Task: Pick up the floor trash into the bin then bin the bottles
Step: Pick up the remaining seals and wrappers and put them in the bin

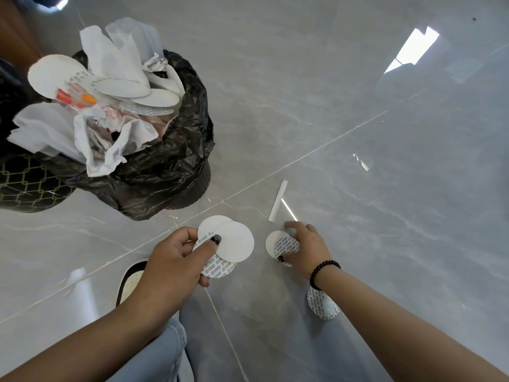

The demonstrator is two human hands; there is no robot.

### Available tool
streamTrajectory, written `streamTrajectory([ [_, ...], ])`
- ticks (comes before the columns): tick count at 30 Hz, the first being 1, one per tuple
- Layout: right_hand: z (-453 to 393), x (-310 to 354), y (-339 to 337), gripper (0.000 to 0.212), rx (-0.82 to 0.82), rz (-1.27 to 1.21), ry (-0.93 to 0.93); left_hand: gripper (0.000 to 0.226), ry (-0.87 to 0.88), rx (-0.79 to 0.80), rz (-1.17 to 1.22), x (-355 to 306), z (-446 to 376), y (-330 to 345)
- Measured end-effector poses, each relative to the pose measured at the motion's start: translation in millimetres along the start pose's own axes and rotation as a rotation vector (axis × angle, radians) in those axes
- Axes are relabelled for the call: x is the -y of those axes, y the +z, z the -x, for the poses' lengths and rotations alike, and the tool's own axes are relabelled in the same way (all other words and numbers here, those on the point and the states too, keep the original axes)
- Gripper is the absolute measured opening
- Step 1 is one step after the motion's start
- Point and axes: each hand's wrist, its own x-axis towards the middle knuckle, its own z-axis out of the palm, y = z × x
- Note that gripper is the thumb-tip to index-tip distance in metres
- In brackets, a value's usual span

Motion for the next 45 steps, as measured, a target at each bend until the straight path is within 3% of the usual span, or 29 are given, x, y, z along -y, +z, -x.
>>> streamTrajectory([
  [10, -9.1, 15.8, 0.9, 0.05, 0.004, 0.269, 0.029, 0.006, 0.0, 0.013, 0.032, -1.2, 1.7, -6.3],
  [13, -11.7, 20.3, 0.2, 0.051, 0.033, 0.08, 0.052, 0.005, -0.003, 0.009, 0.044, -0.6, 3.3, -11.4],
  [17, -27.9, 34.0, -7.3, 0.055, -0.047, -0.128, 0.006, 0.006, -0.01, -0.005, 0.048, 1.4, 3.2, -16.2],
  [21, -53.8, 51.4, -24.0, 0.051, 0.064, 0.161, -0.049, 0.008, -0.017, -0.003, 0.062, 1.5, 3.8, -18.0],
  [24, -64.7, 56.1, -36.0, 0.05, 0.152, 0.294, 0.012, 0.009, -0.02, 0.001, 0.06, 2.1, 3.9, -19.9],
  [28, -66.8, 53.5, -40.7, 0.045, 0.142, 0.461, 0.006, 0.009, -0.024, 0.001, 0.053, 2.0, 5.2, -23.3],
  [32, -60.4, 50.4, -39.2, 0.032, 0.052, 0.435, -0.012, 0.007, -0.023, -0.001, 0.057, 1.2, 7.9, -27.6],
  [41, -45.4, 30.6, -43.8, 0.021, -0.059, 0.404, -0.026, 0.003, 0.148, 0.028, 0.153, -29.6, 20.4, -36.1],
  [45, -46.2, 21.1, -39.6, 0.041, -0.018, 0.265, 0.059, 0.002, 0.261, 0.084, 0.201, -58.3, 30.3, -45.0],
])
